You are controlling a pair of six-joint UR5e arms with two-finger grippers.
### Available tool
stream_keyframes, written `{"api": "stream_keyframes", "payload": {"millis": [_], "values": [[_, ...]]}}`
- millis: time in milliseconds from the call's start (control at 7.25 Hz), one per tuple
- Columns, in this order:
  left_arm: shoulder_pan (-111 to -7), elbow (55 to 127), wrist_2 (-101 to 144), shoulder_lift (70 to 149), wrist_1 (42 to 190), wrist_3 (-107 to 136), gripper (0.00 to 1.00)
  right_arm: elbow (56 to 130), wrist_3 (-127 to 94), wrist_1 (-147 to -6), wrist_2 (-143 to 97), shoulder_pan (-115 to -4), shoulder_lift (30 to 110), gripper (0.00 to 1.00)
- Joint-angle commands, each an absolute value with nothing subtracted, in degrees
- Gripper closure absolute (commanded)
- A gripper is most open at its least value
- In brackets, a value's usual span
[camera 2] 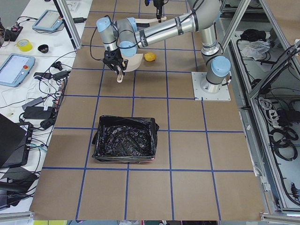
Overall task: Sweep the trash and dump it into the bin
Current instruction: 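Move the dustpan beside the yellow potato with the left gripper while the brush follows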
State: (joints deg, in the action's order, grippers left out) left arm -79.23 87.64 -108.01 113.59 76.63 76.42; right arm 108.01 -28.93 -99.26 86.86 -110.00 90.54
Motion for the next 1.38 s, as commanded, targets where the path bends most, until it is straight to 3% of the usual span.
{"api": "stream_keyframes", "payload": {"millis": [0, 414, 966, 1241], "values": [[-78.13, 98.14, -115.28, 109.44, 69.18, 77.42, 1.0, 113.0, -29.18, -99.84, 86.49, -110.65, 91.32, 1.0], [-82.33, 104.39, -117.24, 104.26, 70.74, 86.46, 1.0, 115.49, -38.02, -111.59, 86.75, -115.02, 88.61, 1.0], [-87.97, 114.76, -117.16, 99.59, 71.72, 94.47, 1.0, 115.4, -39.45, -115.31, 85.34, -119.34, 83.58, 1.0], [-90.16, 116.02, -117.16, 98.09, 71.72, 97.45, 1.0, 115.23, -40.69, -115.92, 85.25, -121.11, 83.15, 1.0]]}}
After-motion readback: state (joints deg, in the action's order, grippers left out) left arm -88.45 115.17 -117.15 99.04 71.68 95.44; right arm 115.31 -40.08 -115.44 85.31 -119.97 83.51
